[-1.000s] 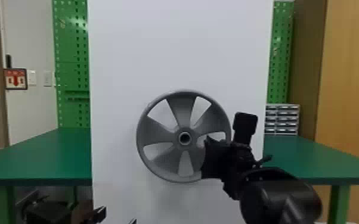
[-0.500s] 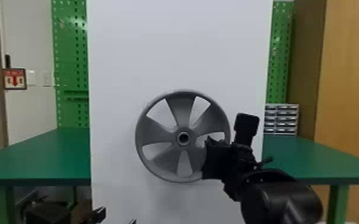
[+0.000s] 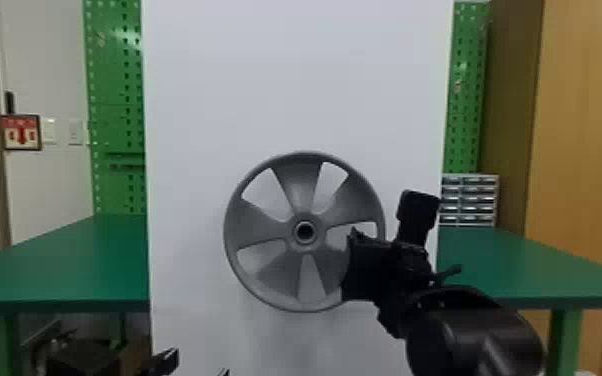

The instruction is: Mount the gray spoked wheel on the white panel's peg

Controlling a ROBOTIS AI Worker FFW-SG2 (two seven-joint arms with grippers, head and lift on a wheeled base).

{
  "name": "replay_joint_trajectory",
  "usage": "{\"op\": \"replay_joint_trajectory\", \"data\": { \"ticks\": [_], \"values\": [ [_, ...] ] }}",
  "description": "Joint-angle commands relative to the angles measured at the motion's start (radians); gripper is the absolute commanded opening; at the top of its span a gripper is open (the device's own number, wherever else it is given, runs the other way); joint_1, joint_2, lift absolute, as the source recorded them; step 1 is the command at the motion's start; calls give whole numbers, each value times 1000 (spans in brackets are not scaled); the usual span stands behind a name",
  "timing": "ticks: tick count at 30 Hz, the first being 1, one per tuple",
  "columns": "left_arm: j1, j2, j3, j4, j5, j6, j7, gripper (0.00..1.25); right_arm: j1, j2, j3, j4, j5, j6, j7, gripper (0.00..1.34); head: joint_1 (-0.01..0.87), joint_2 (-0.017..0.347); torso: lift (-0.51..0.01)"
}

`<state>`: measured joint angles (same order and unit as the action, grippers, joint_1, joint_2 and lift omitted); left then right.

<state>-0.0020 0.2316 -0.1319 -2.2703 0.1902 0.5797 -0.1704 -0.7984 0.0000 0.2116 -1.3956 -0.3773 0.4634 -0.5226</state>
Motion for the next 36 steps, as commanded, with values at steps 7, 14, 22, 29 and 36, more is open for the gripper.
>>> {"op": "replay_joint_trajectory", "data": {
  "ticks": [7,14,22,29,36],
  "values": [
    [0,0,-2,0,0,2,0,767,1,1,-4,0,1,-2,16,1339,123,-8,-406],
    [0,0,-2,0,2,3,0,767,13,1,-3,-17,1,-9,16,1339,123,-8,-406],
    [4,0,6,0,3,5,0,767,107,1,26,-148,43,-15,16,1339,123,-8,-406],
    [2,-2,9,0,8,5,0,767,211,-20,75,-243,57,-54,38,1339,123,-8,-406],
    [4,-2,12,0,8,3,0,767,338,-64,95,-304,69,-86,78,1339,123,-8,-406]
  ]
}}
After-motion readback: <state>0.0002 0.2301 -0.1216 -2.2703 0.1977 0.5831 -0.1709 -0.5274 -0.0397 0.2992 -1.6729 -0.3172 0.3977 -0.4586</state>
